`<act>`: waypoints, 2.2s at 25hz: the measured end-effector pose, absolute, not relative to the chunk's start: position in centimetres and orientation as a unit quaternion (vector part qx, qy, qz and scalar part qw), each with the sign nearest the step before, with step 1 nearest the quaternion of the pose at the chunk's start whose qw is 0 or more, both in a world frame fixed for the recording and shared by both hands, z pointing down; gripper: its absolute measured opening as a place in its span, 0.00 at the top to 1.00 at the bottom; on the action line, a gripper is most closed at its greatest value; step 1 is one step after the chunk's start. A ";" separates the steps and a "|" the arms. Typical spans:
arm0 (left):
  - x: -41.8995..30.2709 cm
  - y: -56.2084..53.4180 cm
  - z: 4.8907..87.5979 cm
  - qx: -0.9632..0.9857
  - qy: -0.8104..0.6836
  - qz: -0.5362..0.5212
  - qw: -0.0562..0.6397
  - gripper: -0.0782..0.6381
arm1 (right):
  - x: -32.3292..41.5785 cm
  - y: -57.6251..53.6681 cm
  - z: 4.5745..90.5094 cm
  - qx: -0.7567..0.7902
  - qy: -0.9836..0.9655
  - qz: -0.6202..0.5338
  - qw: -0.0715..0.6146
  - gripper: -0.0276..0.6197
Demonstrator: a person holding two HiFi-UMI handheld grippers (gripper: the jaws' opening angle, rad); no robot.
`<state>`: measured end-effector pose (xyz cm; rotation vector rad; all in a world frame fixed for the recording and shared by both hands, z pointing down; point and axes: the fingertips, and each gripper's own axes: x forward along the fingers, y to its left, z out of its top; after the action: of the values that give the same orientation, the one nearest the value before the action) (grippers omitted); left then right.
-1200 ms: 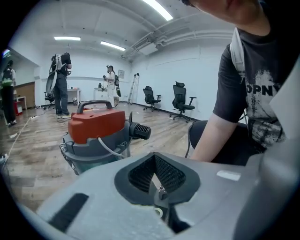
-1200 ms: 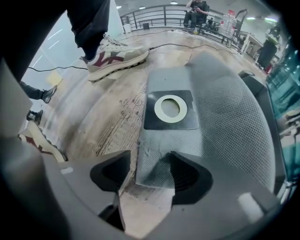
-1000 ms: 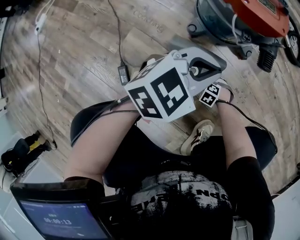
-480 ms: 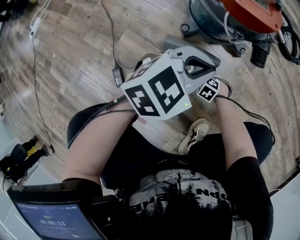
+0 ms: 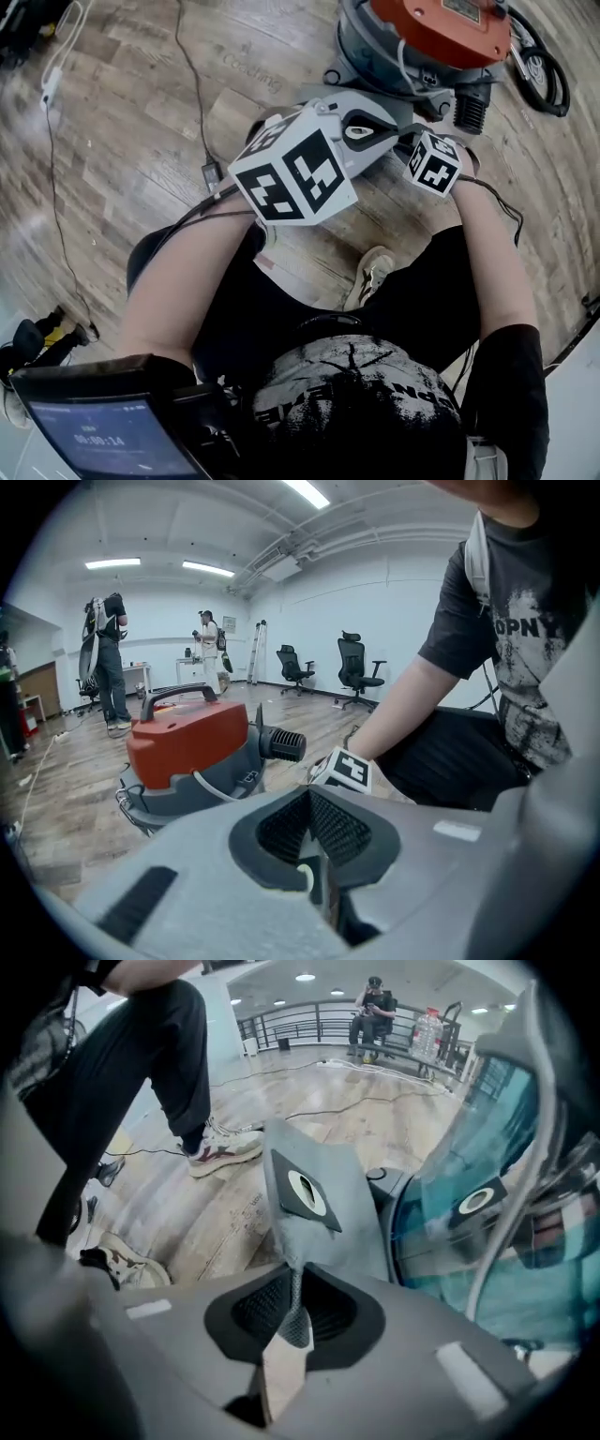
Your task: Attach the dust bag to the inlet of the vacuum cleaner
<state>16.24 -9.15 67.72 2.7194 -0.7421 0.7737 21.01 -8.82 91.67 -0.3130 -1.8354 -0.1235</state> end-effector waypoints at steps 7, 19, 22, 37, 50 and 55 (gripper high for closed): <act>14.7 -9.7 69.6 0.905 -0.247 0.339 0.073 0.88 | 20.9 -9.4 83.3 -0.129 -0.825 -0.019 0.550 0.90; 14.3 -8.6 70.3 0.901 -0.192 0.386 0.044 0.73 | 22.6 -10.3 74.3 -0.086 -0.877 0.026 0.473 0.90; 14.5 -8.9 70.7 0.896 -0.191 0.401 0.021 0.67 | 23.5 -10.6 72.3 -0.084 -0.879 0.011 0.470 0.90; 16.2 -10.6 70.9 0.876 -0.181 0.444 -0.052 0.85 | 24.1 -10.3 68.8 -0.066 -0.891 0.004 0.450 0.89; 17.3 -10.9 69.8 0.884 -0.172 0.434 -0.034 0.85 | 25.6 -11.1 67.9 -0.017 -0.882 -0.052 0.468 0.83; 17.7 -11.1 69.6 0.888 -0.170 0.427 -0.024 0.85 | 26.1 -11.5 67.8 -0.005 -0.851 -0.139 0.507 0.75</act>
<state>17.74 -11.09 69.58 2.8329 -0.5416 1.3616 26.14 -11.45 67.77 -0.0130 -2.0509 -0.3353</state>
